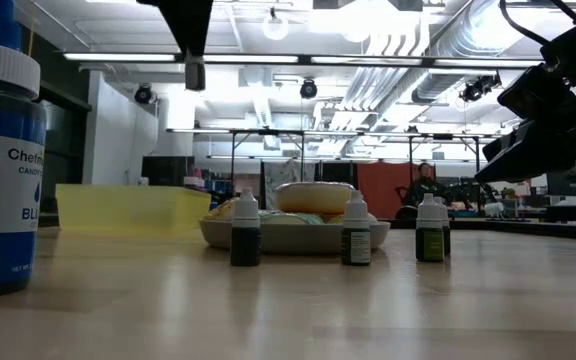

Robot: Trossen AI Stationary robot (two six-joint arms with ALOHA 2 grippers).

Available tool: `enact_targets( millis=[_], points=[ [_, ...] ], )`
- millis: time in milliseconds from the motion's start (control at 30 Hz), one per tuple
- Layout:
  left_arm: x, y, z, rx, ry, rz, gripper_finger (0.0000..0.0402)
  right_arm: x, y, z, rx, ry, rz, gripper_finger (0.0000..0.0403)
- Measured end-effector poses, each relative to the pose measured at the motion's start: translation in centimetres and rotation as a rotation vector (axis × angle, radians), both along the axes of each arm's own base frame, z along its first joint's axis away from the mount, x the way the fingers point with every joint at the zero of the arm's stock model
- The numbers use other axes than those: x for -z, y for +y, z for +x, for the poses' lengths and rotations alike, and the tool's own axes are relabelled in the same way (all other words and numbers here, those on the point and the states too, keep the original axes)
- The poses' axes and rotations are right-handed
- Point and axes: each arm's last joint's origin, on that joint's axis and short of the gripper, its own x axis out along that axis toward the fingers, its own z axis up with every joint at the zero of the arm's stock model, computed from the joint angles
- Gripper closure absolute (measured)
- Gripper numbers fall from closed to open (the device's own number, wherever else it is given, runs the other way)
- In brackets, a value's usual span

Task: Pick & Place food coloring
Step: Put the small food coloring bottle into the yellow bin

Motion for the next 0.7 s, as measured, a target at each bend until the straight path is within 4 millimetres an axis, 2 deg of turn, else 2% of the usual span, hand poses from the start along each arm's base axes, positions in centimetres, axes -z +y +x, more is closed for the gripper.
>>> enact_targets(
  millis=[200, 333, 533, 700],
  points=[
    [-1.8, 2.8, -2.1, -0.090, -0.016, 0.039, 0.0365, 0.0, 0.0, 0.0, 0.000, 0.001, 0.000, 0.0402],
    [-2.4, 5.3, -4.0, -0.155, -0.019, 0.074, 0.0365, 0.0, 0.0, 0.0, 0.000, 0.001, 0.000, 0.0402],
    [-1.0, 9.1, -6.6, -0.248, -0.038, 0.082, 0.0365, 0.0, 0.0, 0.0, 0.000, 0.002, 0.000, 0.0402],
    [1.5, 12.4, -8.4, -0.297, -0.094, 0.060, 0.0365, 0.0, 0.0, 0.0, 0.000, 0.000, 0.000, 0.0402]
  ],
)
